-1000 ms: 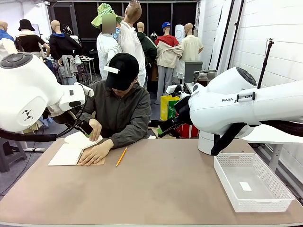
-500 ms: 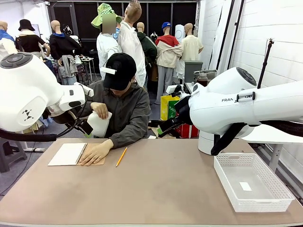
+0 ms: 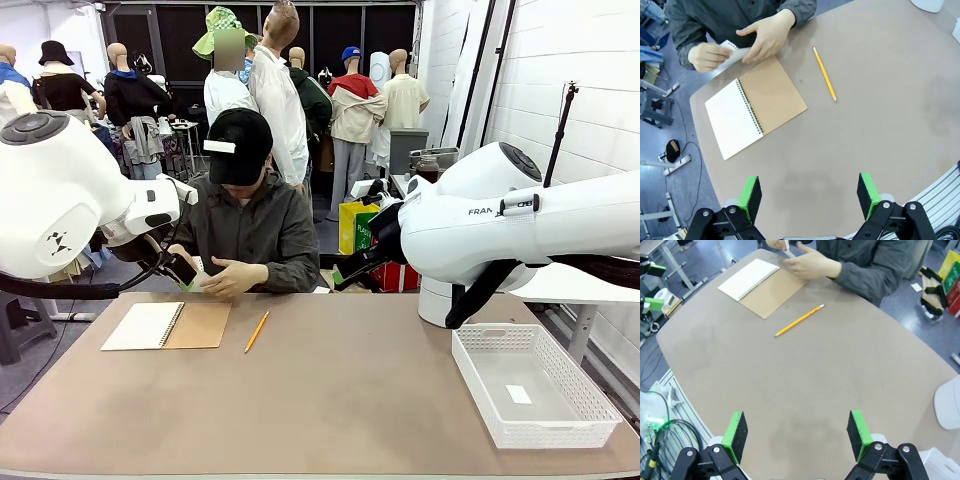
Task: Sort the paper based on its condition.
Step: If a person hands you a paper, place it in the Organizing basket , and if it's crumpled, put it in the Trash can.
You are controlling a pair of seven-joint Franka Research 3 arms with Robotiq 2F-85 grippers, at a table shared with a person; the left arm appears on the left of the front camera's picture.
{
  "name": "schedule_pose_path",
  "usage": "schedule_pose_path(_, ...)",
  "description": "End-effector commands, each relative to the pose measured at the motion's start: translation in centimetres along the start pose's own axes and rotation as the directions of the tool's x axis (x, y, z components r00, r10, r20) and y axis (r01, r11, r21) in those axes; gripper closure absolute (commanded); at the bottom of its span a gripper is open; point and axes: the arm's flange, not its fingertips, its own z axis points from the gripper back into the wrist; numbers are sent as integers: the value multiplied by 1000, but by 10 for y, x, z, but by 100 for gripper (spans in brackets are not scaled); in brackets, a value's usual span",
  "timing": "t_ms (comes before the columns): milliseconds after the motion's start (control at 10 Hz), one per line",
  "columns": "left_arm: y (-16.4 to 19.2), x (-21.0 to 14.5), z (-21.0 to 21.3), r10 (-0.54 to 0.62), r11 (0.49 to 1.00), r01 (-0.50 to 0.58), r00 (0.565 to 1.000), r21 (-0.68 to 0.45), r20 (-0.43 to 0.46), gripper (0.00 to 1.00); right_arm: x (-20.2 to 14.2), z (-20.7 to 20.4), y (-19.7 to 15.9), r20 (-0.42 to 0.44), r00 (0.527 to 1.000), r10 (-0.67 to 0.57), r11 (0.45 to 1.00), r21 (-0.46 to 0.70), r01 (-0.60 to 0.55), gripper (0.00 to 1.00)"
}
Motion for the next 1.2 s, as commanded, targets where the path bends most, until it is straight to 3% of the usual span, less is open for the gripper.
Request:
schedule_pose_path(0, 2, -1, 0, -10, 1000, 10, 1000, -4, -4, 0, 2, 0, -1, -12, 1000, -8, 1000, 3, 8, 0)
schedule_pose_path(1100, 2, -1, 0, -10, 1000, 10, 1000, -4, -4, 0, 2, 0, -1, -12, 1000, -8, 1000, 3, 8, 0)
